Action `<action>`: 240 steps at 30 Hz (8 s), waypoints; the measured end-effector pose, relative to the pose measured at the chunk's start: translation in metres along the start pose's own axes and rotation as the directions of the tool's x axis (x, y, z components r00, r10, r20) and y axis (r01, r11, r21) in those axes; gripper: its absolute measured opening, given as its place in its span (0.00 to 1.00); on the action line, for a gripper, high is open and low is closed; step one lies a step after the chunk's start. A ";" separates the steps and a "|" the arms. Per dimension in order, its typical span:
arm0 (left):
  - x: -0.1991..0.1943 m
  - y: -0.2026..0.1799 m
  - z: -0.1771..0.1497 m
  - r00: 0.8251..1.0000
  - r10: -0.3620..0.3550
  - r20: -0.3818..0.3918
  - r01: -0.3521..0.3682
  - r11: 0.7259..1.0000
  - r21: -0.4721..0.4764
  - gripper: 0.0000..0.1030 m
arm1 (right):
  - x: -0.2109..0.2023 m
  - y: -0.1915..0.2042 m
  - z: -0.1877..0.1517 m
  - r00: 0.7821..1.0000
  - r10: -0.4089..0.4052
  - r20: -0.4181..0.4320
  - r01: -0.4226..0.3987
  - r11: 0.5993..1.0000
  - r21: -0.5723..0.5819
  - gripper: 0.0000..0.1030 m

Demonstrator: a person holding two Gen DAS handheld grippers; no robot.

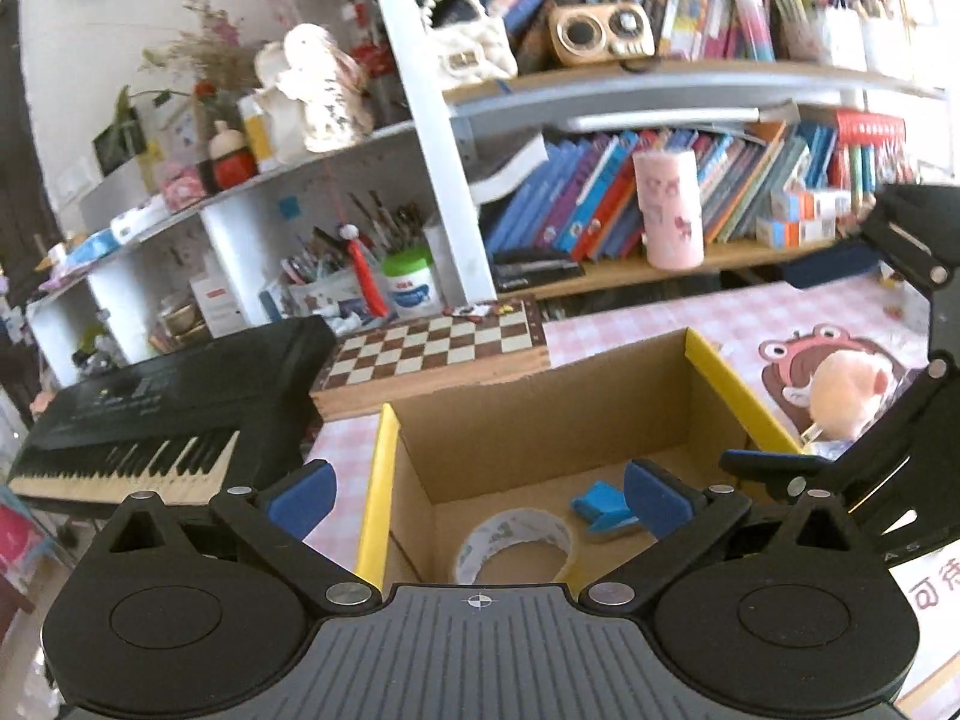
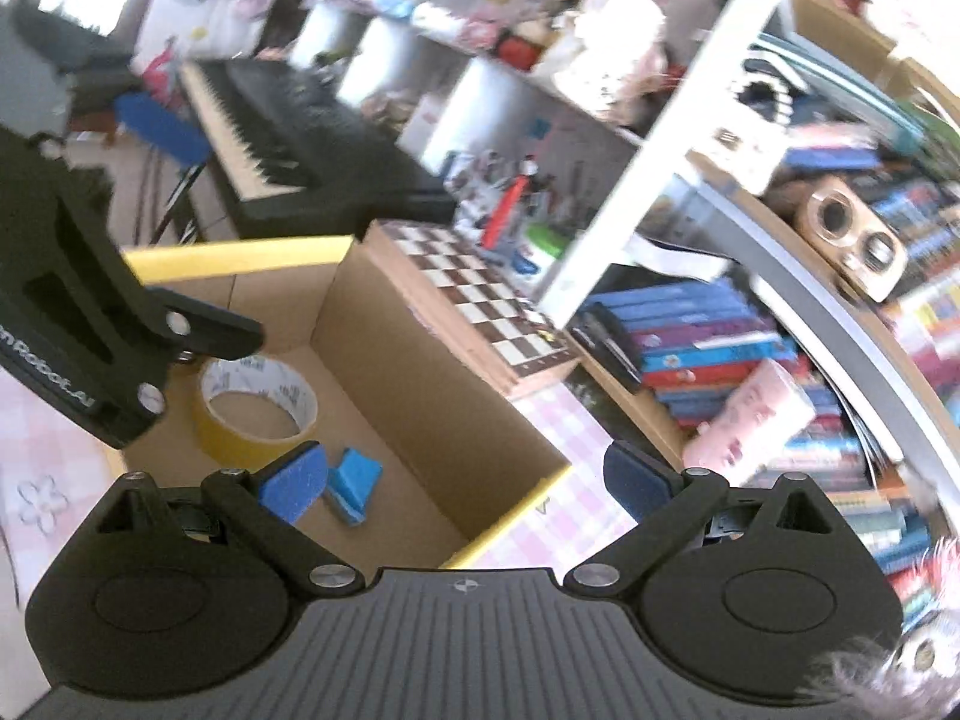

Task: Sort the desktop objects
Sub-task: 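Lift both open tools up and away from the yellow box, then move both open tools back toward the white charger and small boxes, then close the right tool on the small white card box while the left tool grasps the white charger, then lift and carry the charger and card box with both tools over the yellow box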

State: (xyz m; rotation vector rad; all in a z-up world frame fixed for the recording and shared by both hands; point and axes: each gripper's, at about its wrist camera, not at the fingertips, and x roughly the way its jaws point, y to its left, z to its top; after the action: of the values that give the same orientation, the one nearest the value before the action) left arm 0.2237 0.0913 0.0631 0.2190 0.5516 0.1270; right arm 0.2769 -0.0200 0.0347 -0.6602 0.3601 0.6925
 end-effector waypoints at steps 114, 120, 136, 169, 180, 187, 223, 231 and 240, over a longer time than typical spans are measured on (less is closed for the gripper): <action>-0.052 -0.167 -0.068 0.939 -0.300 -0.168 0.280 0.951 -0.130 1.00 | -0.132 -0.020 -0.199 0.927 -0.073 -0.368 0.294 0.751 0.592 0.99; -0.046 -0.174 -0.062 0.944 -0.260 -0.204 0.239 0.963 -0.122 1.00 | -0.111 -0.035 -0.199 0.937 -0.029 -0.348 0.242 0.772 0.587 0.97; -0.035 -0.190 -0.050 0.944 -0.201 -0.261 0.177 0.978 -0.113 1.00 | -0.041 -0.056 -0.215 0.937 0.089 -0.337 0.132 0.805 0.579 0.43; 0.084 -0.257 -0.021 0.933 -0.178 -0.313 0.152 0.983 -0.106 0.49 | -0.084 -0.106 -0.266 0.943 0.072 -0.326 0.149 0.783 0.604 0.27; 0.087 -0.251 -0.031 0.925 -0.221 -0.308 0.184 0.972 -0.143 0.42 | -0.080 -0.111 -0.266 0.949 0.077 -0.305 0.131 0.786 0.604 0.27; 0.088 -0.244 -0.030 0.915 -0.256 -0.311 0.219 0.964 -0.150 0.41 | -0.080 -0.113 -0.261 0.957 0.078 -0.281 0.116 0.782 0.612 0.27; -0.053 -0.114 -0.037 0.909 -0.417 -0.017 0.388 0.860 -0.332 0.41 | -0.154 -0.033 -0.173 0.975 -0.024 -0.222 0.164 0.754 0.637 0.27; -0.076 -0.085 -0.068 0.901 -0.431 -0.053 0.393 0.862 -0.320 0.41 | -0.159 0.013 -0.159 0.967 -0.009 -0.255 0.176 0.748 0.640 0.27; -0.100 -0.059 -0.099 0.894 -0.440 -0.079 0.398 0.864 -0.309 0.41 | -0.167 0.062 -0.146 0.965 0.013 -0.264 0.168 0.742 0.649 0.27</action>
State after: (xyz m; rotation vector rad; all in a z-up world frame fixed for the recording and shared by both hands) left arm 0.0903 0.0329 0.0177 -0.1989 0.7093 -0.2063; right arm 0.1013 -0.1593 -0.0153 -0.0619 0.7719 0.3473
